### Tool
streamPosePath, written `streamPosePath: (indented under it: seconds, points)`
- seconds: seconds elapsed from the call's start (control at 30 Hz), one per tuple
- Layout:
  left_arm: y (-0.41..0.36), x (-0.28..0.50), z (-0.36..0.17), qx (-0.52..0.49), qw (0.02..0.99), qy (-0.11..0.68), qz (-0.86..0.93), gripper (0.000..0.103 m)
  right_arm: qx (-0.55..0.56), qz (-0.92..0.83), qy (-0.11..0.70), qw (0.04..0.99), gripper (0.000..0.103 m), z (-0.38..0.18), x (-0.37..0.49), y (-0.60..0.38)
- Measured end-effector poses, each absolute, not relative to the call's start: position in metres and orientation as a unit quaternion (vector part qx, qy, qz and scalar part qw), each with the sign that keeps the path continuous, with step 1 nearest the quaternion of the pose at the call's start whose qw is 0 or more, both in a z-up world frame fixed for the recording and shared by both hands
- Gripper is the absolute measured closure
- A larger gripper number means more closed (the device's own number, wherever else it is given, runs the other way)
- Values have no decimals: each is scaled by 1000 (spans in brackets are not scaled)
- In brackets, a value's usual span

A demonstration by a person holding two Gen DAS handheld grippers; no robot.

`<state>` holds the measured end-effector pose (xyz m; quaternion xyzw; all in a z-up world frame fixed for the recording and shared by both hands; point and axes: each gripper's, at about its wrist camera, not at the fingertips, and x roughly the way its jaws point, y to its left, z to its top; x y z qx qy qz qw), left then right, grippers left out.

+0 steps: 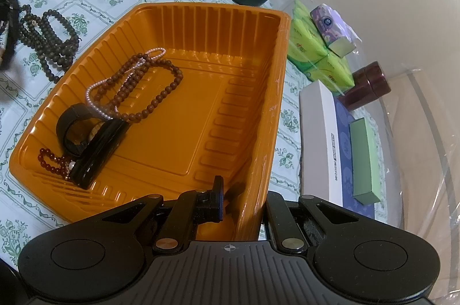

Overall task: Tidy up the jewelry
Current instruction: 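Carry the black watch into the tray and open the left gripper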

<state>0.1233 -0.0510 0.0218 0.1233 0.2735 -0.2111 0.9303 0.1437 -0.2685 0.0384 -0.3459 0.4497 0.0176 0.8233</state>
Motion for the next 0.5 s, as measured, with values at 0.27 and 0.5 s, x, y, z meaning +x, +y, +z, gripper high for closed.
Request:
streamPosePath:
  seconds: [0.27, 0.5]
  points:
    - [-104, 131, 30, 110, 918, 265, -274, 97, -342, 18, 449, 825, 94, 38, 145, -270]
    - [-136, 134, 27, 100, 903, 273, -316, 97, -335, 19, 451, 827, 94, 37, 145, -272]
